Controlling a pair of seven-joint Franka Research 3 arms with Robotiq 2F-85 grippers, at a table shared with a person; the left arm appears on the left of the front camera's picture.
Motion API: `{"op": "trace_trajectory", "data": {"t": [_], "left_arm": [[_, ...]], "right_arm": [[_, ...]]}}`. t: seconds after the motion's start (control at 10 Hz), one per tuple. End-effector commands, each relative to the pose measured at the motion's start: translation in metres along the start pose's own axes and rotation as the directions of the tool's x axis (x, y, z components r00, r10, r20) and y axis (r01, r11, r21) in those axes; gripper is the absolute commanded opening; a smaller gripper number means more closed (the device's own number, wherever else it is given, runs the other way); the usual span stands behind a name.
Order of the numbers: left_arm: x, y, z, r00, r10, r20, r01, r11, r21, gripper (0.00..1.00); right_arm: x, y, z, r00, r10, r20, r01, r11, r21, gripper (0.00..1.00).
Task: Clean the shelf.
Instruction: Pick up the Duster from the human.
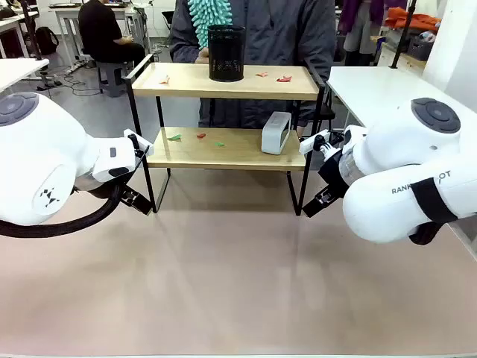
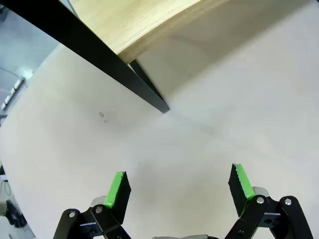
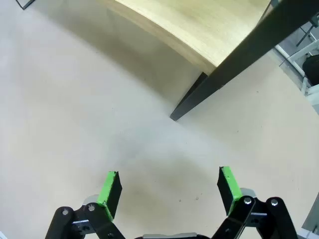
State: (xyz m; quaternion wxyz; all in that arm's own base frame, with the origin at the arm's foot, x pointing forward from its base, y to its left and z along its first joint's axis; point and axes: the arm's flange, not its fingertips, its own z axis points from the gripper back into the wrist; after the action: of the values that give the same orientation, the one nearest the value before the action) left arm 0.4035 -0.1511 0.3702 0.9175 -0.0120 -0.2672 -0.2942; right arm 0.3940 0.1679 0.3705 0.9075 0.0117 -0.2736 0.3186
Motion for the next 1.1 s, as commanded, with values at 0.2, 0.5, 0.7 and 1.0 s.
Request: {"op": "trace_trajectory", "data": {"t": [0.2,0.5,0.7,1.0], "left_arm": [[0.0000,0.0000,0.0001,1.000,0.000,0.000,0.000,1.000,0.000,1.00],[0.0000,0.0000,0.0001,1.000,0.000,0.000,0.000,1.000,0.000,1.00],[0.0000,0.0000,0.0001,1.000,0.000,0.000,0.000,1.000,0.000,1.00],[0.0000,0.0000,0.0000,1.000,0.000,0.000,0.000,1.000,0.000,1.00]], "right_arm": [[0.0000,0.0000,0.0000,1.000,0.000,0.000,0.000,1.000,0.000,1.00],[0.0000,0.0000,0.0000,1.000,0.000,0.000,0.000,1.000,0.000,1.00],[0.0000,0.0000,0.0000,1.000,0.000,0.000,0.000,1.000,0.000,1.00],[0.0000,0.0001,0.0000,1.000,0.001,0.000,-0.001,1.000,0.000,1.00]]}}
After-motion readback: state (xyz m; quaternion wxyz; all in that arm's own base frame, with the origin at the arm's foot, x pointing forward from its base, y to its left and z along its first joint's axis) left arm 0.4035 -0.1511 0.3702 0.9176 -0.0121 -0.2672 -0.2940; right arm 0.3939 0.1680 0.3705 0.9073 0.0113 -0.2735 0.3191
